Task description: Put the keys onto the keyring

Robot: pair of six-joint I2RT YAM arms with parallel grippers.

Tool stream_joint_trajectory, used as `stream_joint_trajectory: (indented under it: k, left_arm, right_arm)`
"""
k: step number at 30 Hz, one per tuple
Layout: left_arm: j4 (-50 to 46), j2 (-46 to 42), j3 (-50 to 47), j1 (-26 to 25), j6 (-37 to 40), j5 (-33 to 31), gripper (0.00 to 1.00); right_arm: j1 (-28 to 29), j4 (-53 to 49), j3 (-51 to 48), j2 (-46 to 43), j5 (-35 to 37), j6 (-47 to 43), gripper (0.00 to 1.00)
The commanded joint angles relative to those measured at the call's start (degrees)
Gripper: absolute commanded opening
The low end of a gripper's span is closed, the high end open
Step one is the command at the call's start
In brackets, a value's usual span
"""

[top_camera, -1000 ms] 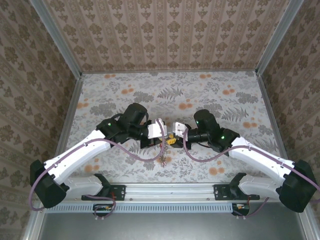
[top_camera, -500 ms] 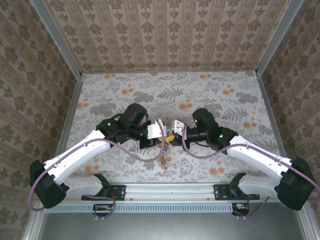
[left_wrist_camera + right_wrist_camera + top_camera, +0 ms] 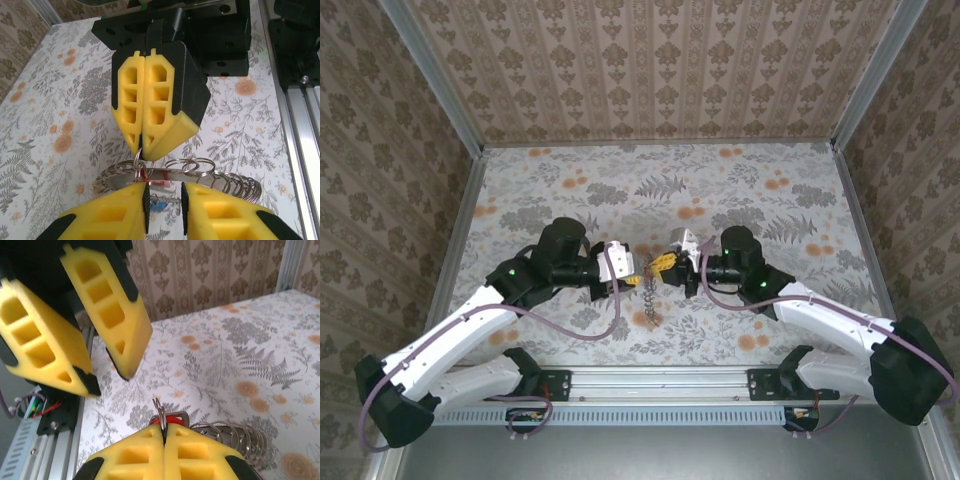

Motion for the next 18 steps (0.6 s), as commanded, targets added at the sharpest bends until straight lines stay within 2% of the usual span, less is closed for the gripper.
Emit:
stream_joint_trajectory:
  k: [1,6,10,13,18]
  left_arm:
    - [3.87,0.46,-0.75,0.32,-1.92,2.85,0.26]
    - [4.83,0.43,0.44,0.29,-0.55,1.21,0.28]
    - [3.69,-2.29,1.27,0.55,2.70,-4.30,0.30]
    - [3.63,-4.41,1.31,0.92,4.56,-6.76,0.35]
    - [4.41,-2.56,1.38,0.67,6.25,-2.54,0.38]
  right_arm:
    - [-0.03,13.66,-1.33,-2.41,0.30,3.94,0.00]
    - [0.02,13.45,-2.43,-3.45,0.05,2.11,0.00]
    - [0.05,10.41,-2.23,-4.44,-0.49,-0.35,0.00]
    - [0.06,8.86,-1.92,-4.90,-1.01,-1.46,0.00]
    - [0.13,8.27,-1.66,-4.92,-1.67,-2.17,0.00]
